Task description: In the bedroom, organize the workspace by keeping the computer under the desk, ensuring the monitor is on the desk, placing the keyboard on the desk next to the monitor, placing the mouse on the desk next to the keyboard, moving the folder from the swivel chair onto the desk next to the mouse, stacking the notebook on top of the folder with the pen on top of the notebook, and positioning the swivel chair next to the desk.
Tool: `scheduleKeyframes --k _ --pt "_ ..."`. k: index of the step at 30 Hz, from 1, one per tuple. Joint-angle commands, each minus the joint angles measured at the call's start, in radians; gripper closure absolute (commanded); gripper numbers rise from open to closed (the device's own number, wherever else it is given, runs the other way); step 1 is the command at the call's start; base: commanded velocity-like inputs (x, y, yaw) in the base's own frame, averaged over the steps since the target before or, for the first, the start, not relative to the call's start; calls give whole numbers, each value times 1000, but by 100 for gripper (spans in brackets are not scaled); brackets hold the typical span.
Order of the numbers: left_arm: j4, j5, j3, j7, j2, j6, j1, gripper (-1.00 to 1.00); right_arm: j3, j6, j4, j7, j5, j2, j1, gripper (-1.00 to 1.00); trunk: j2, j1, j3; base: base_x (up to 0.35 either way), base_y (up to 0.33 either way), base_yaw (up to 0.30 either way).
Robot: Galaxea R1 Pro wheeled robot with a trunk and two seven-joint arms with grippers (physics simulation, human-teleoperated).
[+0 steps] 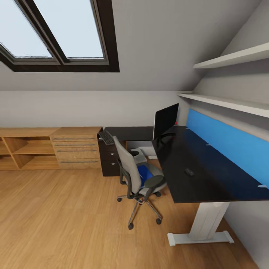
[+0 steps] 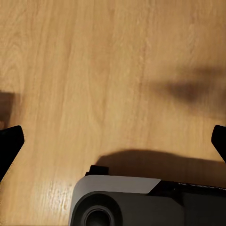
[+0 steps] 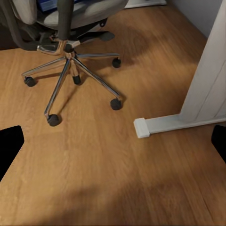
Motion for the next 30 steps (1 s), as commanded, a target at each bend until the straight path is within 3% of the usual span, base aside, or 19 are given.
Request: scheduleKeyframes --k 1,11,26,28,30 --pt "0 -1 7 -2 -1 -2 0 -100 0 -3 1 -2 0 0 -1 -100 -1 0 -1 0 46 -4" --pt "-7 5 6 -1 -1 -3 0 -100 0 -3 1 -2 0 -2 -1 -100 -1 0 -1 0 7 -1" --pt "-11 19 5 1 -2 3 0 -100 3 -3 1 -2 3 -3 -1 -100 -106 58 -48 0 0 0" --pt "-11 19 5 1 -2 4 0 -100 5 -3 1 -2 9 -3 -1 -100 -120 65 -54 0 0 0" --pt "-11 19 5 1 -1 5 0 -100 18 -3 1 -3 43 -3 -1 -100 -134 73 -61 0 0 0"
